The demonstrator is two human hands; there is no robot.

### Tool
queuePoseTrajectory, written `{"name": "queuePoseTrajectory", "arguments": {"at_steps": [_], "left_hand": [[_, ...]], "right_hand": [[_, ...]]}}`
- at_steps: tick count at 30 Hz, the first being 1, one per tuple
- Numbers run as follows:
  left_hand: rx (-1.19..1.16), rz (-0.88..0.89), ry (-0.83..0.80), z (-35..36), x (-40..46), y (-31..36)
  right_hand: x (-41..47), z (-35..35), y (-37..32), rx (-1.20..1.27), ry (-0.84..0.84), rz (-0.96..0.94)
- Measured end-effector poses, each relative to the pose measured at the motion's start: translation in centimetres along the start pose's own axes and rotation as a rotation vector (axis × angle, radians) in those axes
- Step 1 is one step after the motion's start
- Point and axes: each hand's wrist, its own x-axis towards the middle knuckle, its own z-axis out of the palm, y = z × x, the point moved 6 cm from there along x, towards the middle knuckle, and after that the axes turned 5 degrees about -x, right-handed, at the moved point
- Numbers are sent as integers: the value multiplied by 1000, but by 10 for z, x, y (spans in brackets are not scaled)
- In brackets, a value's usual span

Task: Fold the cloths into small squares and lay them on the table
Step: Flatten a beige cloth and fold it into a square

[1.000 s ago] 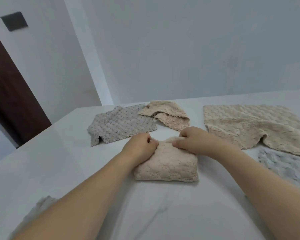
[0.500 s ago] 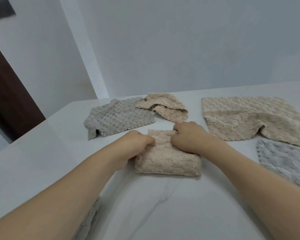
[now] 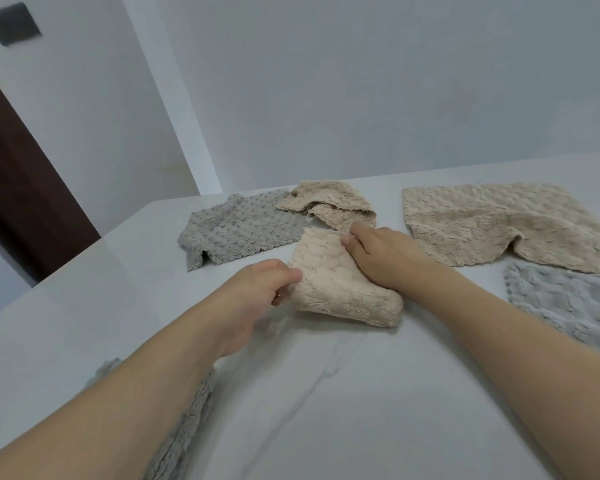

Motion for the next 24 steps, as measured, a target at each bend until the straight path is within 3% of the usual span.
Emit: {"name": "queuePoseTrajectory", "arguments": {"at_steps": [8,10,12,13,15,16,18,21,24], "left_hand": [[732,-58,310,-19,26,-13],[1077,178,436,-3,14,10],[1012,589,428,22,-8,33],[891,657,300,34,-14,36],[795,513,35,55,-16,26],[868,397,-10,61,-15,15],[1044,320,69,64,-9,2],[1042,344,232,67,-8,2],[1064,273,236,74,-5,-3]], "right_hand": [[2,14,-2,22,-162,-8],[2,15,2,56,-145,14],[5,14,3,80,-115,19],[5,15,4,88,-102,24],[7,16,5,106,-89,36],[7,16,6,113,-86,41],[6,16,6,113,-74,42],[7,16,6,101,-64,45],[8,17,7,83,-61,50]]}}
